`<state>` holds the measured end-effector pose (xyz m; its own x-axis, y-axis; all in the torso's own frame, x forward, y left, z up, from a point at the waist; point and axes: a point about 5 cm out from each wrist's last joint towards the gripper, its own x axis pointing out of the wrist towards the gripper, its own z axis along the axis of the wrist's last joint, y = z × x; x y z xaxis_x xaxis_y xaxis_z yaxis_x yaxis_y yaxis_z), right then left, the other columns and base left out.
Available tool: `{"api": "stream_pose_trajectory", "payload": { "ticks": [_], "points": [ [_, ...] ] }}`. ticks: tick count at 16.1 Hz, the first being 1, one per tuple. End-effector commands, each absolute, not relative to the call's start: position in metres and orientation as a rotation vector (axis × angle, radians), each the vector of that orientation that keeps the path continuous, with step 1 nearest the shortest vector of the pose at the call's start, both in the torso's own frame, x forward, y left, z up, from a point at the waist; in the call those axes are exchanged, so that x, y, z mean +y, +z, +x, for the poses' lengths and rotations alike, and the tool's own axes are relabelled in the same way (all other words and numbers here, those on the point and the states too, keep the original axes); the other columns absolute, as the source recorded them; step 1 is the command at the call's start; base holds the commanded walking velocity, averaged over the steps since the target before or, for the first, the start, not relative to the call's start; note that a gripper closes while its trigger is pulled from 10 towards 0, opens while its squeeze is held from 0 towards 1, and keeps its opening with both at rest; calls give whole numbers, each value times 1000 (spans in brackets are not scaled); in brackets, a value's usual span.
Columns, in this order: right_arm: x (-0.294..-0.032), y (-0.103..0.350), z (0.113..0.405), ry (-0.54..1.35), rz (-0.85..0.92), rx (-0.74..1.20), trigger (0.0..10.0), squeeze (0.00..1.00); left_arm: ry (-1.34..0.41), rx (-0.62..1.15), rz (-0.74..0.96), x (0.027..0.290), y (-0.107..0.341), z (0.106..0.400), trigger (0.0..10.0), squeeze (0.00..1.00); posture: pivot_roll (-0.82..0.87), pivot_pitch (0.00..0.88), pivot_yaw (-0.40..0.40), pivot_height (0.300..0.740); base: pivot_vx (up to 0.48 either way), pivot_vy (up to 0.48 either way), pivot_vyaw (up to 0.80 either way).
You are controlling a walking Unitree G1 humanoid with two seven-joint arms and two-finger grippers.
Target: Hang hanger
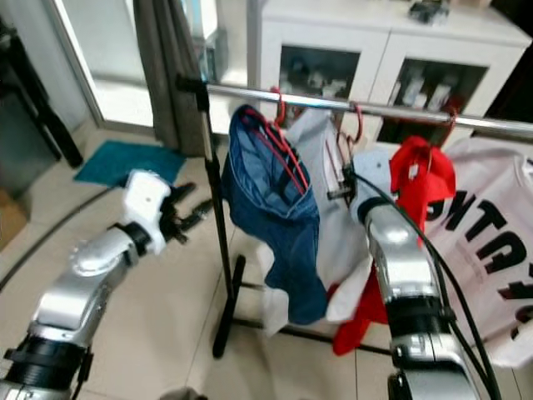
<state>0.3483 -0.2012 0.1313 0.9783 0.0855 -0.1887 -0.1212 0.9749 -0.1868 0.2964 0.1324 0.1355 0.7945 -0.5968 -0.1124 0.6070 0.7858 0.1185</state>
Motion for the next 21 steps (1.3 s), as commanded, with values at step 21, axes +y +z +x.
{"api": "stream_pose_trajectory", "payload": {
  "ticks": [21],
  "points": [
    [-215,149,395,47,-101,467,10000,0,-1041,72,155,112,158,282,10000,0,-68,0,45,740,0,0,0]
  ]
}}
